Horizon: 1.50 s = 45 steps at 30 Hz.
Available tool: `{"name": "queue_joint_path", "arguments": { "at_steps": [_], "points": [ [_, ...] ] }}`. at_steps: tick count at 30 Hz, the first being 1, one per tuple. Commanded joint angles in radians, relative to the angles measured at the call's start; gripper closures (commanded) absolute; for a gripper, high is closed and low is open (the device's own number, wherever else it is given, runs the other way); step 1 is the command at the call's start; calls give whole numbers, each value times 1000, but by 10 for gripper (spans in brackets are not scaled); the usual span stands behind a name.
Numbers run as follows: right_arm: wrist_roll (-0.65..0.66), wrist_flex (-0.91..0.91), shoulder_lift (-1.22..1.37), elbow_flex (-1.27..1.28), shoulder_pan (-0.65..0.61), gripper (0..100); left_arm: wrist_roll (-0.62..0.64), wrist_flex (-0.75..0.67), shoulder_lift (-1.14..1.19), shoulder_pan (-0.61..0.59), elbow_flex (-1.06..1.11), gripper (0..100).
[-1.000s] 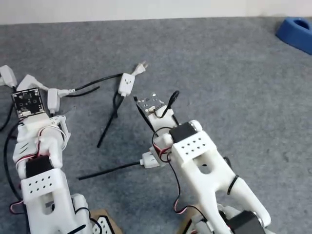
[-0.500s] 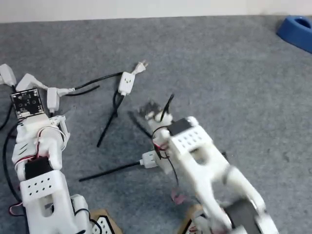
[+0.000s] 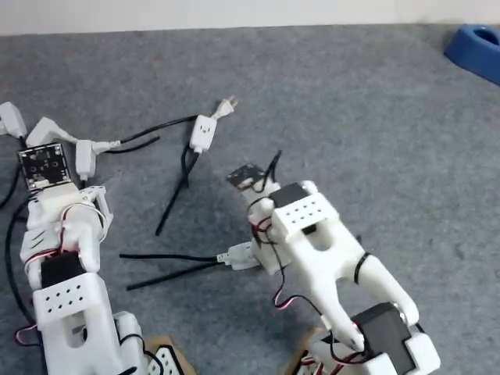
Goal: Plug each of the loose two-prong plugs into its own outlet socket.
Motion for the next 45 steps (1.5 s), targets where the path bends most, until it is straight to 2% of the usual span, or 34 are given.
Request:
{"name": "queue_joint_path", "arguments": {
  "at_steps": [1,4,7,11,22,26,32,39,45],
  "points": [
    [2,13,-36,-61,42,989,11,-18,2,-1,-7,639],
    [0,58,-36,-117,42,971,12,-15,4,-1,-15,639],
    [25,113,-36,-211,42,902,12,-14,4,-4,-16,639],
    [144,176,-36,-337,19,820,9,-14,4,-4,-16,639],
    [649,208,-25,-437,-295,803,6,-14,5,-2,-15,639],
    [804,200,-22,-433,-341,803,6,-14,5,-2,-13,639],
    [835,105,61,-418,-352,803,6,-12,5,-2,-13,639],
    [873,-62,85,-271,-378,803,6,-12,5,-4,-15,639],
    [872,-101,85,-220,-378,803,6,-12,5,-5,-13,639]
  ]
}}
